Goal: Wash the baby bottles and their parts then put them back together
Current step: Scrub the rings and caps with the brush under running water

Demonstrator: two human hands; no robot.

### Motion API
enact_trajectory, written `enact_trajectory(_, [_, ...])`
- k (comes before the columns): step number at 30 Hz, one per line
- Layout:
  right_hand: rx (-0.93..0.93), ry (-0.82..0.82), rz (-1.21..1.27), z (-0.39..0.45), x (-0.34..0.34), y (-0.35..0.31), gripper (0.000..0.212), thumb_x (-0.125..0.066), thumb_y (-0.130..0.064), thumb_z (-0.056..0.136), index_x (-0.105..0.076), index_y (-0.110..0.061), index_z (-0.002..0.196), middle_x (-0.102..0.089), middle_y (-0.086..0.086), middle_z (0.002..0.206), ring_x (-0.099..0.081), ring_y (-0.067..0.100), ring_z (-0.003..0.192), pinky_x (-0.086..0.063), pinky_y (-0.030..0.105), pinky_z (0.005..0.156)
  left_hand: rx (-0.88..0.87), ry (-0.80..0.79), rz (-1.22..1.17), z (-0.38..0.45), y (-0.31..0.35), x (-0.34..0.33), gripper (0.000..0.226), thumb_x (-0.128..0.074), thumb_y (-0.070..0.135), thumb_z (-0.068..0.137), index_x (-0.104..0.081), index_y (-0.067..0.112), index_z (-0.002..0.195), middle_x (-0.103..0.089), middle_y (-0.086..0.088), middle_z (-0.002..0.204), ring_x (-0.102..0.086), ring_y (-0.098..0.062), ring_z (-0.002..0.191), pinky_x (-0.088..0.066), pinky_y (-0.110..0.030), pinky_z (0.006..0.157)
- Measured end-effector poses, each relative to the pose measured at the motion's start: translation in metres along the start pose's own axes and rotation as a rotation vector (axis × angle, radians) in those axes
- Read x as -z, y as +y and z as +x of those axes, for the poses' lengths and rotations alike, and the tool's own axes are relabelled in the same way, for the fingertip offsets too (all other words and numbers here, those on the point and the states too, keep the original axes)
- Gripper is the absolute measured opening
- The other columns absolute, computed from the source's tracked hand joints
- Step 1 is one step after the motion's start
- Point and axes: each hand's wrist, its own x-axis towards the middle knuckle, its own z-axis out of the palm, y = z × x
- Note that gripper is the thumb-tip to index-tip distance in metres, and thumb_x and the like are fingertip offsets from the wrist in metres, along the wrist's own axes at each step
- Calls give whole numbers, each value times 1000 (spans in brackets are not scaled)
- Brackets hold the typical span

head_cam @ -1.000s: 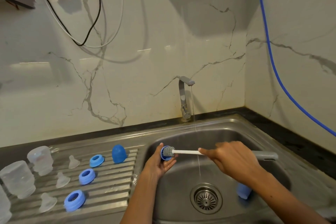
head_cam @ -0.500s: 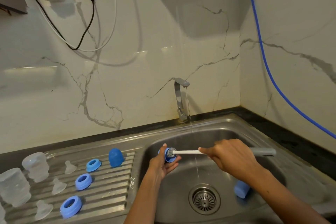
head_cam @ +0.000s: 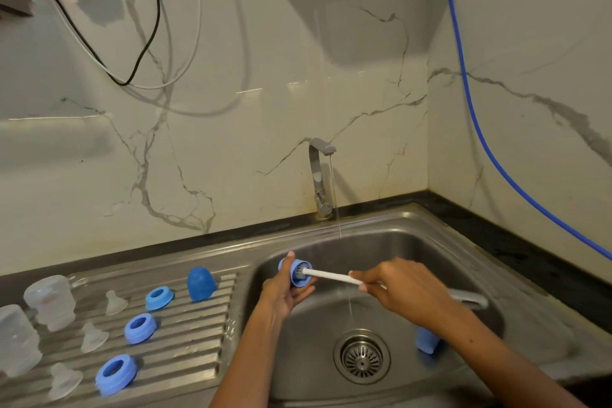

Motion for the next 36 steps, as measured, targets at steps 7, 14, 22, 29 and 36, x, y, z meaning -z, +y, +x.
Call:
enact_trajectory(7, [-80, -116, 246, -3, 5, 2, 28, -54, -33, 96, -64, -30, 123, -71, -13, 91, -58, 6, 64, -44, 19, 57, 25, -24, 61, -2, 1, 2, 44, -66, 28, 87, -54, -4, 115, -66, -29, 99, -67, -32, 81, -59, -39, 61])
enact_trajectory(14, [-129, -377, 578, -3, 22, 19, 20, -57, -31, 95, -66, -46, 105, -56, -11, 54, -44, 2, 45, -38, 18, 46, -12, 14, 80, 0, 6, 13, 52, -62, 30, 89, -51, -9, 121, -61, -31, 115, -63, -37, 99, -53, -47, 88])
enact_trajectory(22, [-62, -92, 126, -1, -7, -2, 34, -47, -36, 99, -55, -37, 132, -71, -6, 104, -50, 2, 64, -44, 23, 64, -113, 29, 184, -1, 2, 0, 39, -64, 25, 88, -57, -8, 108, -67, -26, 96, -66, -30, 83, -54, -39, 80])
enact_trajectory(29, [-154, -346, 691, -13, 26, 26, 24, -53, -33, 97, -65, -39, 118, -50, -12, 46, -39, 1, 40, -33, 16, 41, -174, -44, -121, 2, 18, 22, 35, -57, 25, 92, -51, 0, 115, -61, -18, 101, -61, -24, 89, -51, -36, 81])
enact_trajectory(36, [-193, -209, 830, -14, 19, 22, 24, -51, -35, 97, -59, -45, 118, -51, -11, 49, -40, 0, 41, -33, 15, 41, -135, -119, -243, -2, 12, 15, 30, -58, 14, 91, -53, 0, 116, -62, -20, 104, -63, -27, 92, -55, -41, 79])
